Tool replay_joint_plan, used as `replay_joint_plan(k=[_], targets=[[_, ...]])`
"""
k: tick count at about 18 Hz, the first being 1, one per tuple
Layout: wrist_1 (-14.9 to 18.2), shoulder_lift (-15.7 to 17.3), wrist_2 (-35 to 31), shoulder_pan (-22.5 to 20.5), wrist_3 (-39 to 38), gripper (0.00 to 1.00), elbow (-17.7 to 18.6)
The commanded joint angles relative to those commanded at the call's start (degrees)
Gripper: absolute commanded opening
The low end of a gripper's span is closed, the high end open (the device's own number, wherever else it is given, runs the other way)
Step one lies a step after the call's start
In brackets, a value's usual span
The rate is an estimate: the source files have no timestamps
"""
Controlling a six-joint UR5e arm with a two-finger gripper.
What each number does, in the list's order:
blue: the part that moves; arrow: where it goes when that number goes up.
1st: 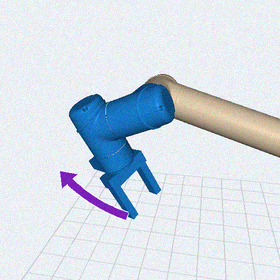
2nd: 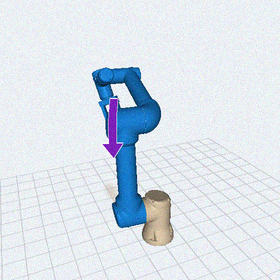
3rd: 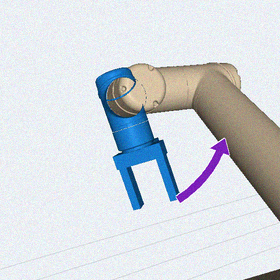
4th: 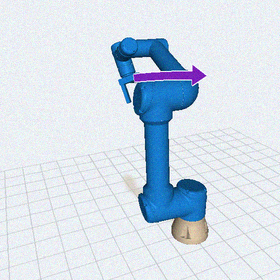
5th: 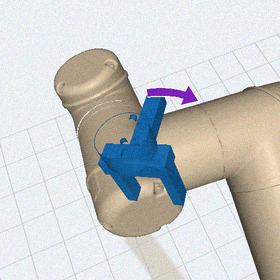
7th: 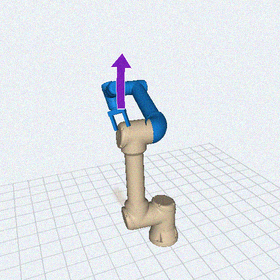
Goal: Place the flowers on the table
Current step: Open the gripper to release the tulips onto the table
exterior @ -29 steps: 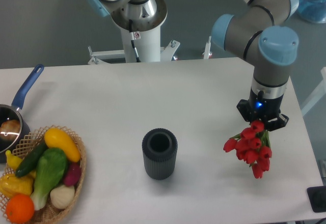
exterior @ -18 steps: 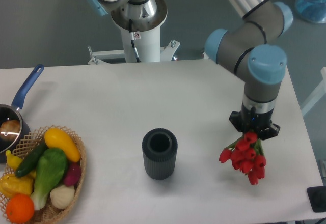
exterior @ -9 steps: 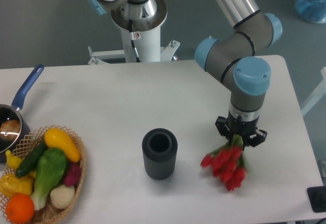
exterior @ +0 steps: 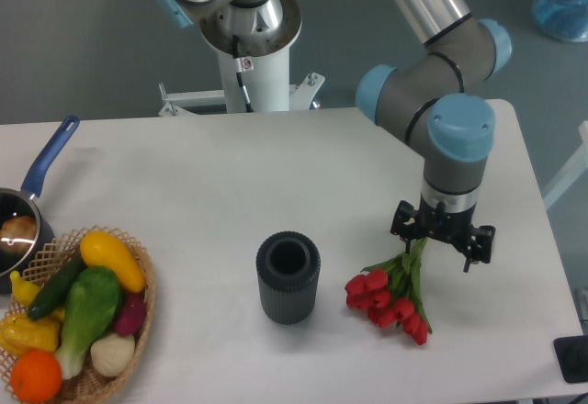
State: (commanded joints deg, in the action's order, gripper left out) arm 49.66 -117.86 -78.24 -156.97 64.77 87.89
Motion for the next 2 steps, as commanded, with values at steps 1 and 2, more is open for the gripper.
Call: replay_joint_plan(k=[1, 2], targets=[[-0.1, 0.0, 0.4, -0.6, 1.4, 1.0, 0.2], [0.0, 0.0, 0.3, -0.8, 2.5, 1.0, 0.2]])
